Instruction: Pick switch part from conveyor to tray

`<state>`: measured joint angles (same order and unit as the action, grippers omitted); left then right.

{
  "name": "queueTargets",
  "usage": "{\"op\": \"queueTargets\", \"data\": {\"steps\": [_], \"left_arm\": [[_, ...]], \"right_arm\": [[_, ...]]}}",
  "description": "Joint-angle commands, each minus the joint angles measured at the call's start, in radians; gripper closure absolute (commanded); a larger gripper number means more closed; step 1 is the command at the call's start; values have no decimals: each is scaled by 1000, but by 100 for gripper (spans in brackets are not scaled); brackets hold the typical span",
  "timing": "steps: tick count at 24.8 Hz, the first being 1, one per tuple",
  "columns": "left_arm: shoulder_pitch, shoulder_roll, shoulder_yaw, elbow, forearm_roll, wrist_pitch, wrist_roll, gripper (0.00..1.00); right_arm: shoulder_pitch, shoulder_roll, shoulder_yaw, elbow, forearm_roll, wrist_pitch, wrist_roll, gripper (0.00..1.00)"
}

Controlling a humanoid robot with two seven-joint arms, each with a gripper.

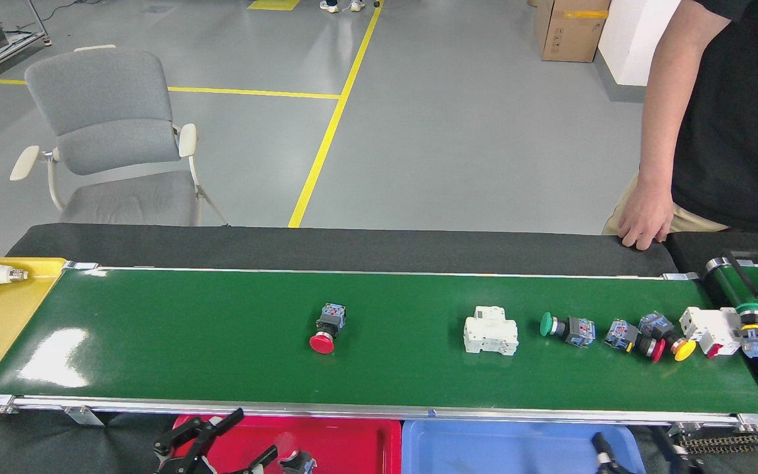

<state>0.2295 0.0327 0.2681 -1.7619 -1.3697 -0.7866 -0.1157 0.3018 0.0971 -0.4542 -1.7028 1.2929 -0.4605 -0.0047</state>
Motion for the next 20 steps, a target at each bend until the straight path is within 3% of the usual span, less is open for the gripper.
{"op": "queueTargets", "data": {"steps": [1,4,10,14,20], "left_arm": [[-26,-13,86,-10,0,75,16,0],[-29,-7,209,21,-8,225,18,0],[-27,-7,257,62,-101,224,19,0],[-42,-2,195,62,-103,217,18,0],[-150,42,-36,81,-135,244,5,0]], "right_arm": [[-29,-4,23,-14,26,102,-17,0],[-99,-5,141,3,118,207,-9,0],[-248,-56,365,124,183,353,38,0],[-345,-74,447,232,186,418,42,0],[-431,-74,505,322,186,464,42,0]]}}
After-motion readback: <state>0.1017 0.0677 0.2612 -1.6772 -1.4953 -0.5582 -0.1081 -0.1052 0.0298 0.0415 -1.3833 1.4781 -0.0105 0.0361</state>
